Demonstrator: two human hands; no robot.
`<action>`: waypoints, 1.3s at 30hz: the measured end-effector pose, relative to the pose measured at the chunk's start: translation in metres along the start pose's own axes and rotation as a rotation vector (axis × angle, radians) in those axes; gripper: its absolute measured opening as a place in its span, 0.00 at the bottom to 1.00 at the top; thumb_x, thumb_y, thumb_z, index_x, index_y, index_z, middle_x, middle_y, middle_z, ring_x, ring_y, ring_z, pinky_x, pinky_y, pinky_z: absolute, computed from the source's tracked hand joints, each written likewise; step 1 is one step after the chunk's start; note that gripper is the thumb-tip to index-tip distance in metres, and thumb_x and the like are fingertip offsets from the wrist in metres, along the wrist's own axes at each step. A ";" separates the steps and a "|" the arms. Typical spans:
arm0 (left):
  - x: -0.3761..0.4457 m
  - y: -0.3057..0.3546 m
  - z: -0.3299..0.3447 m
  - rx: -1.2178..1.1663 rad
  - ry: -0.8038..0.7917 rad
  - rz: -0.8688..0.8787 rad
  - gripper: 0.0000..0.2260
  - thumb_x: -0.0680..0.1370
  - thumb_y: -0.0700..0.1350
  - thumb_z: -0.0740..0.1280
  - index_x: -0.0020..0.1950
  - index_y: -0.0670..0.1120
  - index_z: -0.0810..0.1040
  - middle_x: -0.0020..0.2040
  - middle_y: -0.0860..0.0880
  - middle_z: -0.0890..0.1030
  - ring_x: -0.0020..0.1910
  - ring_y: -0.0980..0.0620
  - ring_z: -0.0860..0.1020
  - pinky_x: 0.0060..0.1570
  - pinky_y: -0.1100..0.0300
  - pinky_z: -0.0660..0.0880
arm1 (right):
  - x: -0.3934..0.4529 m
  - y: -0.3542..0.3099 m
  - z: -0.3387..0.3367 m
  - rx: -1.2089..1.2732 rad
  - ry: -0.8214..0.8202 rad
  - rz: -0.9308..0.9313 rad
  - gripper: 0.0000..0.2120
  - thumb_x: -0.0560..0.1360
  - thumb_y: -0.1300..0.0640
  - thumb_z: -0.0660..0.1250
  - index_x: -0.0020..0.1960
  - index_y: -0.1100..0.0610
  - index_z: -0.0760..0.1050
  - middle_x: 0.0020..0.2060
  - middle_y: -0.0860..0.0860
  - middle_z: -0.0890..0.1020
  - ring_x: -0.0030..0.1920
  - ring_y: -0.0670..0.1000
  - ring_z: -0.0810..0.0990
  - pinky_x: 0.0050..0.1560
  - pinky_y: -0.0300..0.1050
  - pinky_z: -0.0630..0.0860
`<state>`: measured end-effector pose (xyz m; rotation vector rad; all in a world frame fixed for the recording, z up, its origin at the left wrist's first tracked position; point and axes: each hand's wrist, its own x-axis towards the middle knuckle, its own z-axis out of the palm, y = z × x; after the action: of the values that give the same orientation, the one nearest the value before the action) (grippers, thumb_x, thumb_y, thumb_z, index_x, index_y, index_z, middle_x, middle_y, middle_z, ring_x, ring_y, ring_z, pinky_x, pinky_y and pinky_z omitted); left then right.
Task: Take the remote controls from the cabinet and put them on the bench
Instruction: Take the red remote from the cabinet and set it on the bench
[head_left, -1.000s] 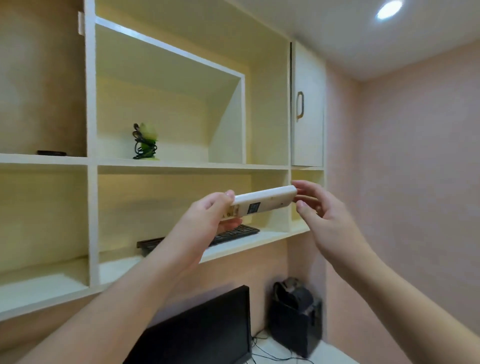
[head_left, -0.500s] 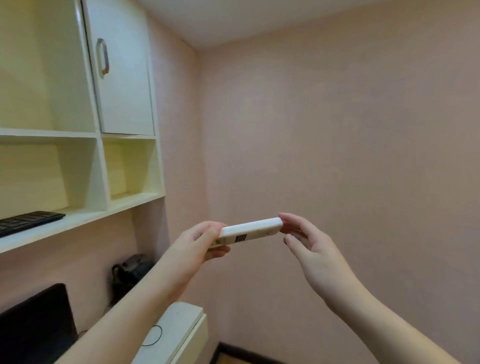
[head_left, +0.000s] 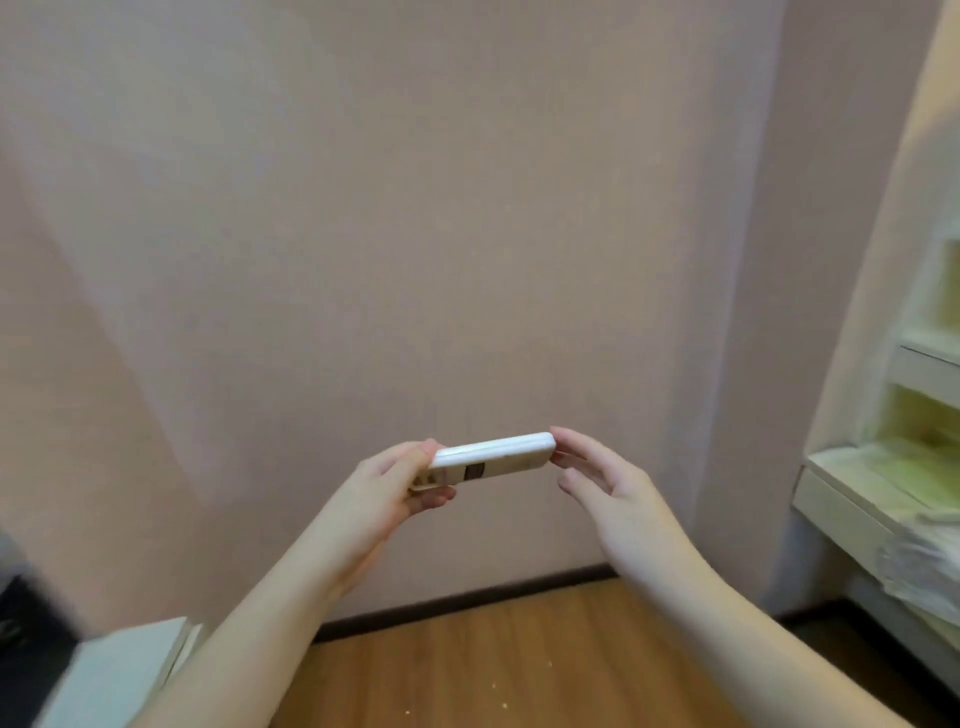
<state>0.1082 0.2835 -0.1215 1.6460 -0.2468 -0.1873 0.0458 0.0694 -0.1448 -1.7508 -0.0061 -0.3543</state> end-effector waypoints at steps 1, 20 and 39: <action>0.013 -0.007 0.004 -0.013 -0.028 -0.016 0.14 0.81 0.48 0.60 0.52 0.42 0.83 0.50 0.40 0.82 0.49 0.46 0.82 0.52 0.56 0.77 | 0.002 0.008 -0.002 -0.002 0.025 0.028 0.20 0.80 0.63 0.59 0.66 0.46 0.73 0.59 0.38 0.79 0.60 0.33 0.75 0.63 0.30 0.70; 0.146 -0.092 0.190 -0.012 -0.693 -0.205 0.12 0.81 0.44 0.60 0.57 0.40 0.79 0.48 0.43 0.81 0.44 0.48 0.81 0.52 0.56 0.78 | -0.015 0.113 -0.096 -0.023 0.668 0.366 0.13 0.80 0.52 0.60 0.60 0.37 0.72 0.59 0.43 0.78 0.61 0.45 0.77 0.65 0.50 0.74; 0.215 -0.091 0.448 0.107 -1.086 -0.218 0.13 0.80 0.47 0.64 0.60 0.42 0.79 0.57 0.42 0.80 0.54 0.50 0.80 0.60 0.58 0.76 | -0.019 0.170 -0.312 0.145 0.926 0.393 0.12 0.81 0.57 0.59 0.60 0.44 0.75 0.59 0.44 0.79 0.61 0.42 0.77 0.67 0.46 0.71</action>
<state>0.1990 -0.1974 -0.2466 1.5277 -0.8997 -1.2526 -0.0115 -0.2624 -0.2603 -1.2724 0.9352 -0.8130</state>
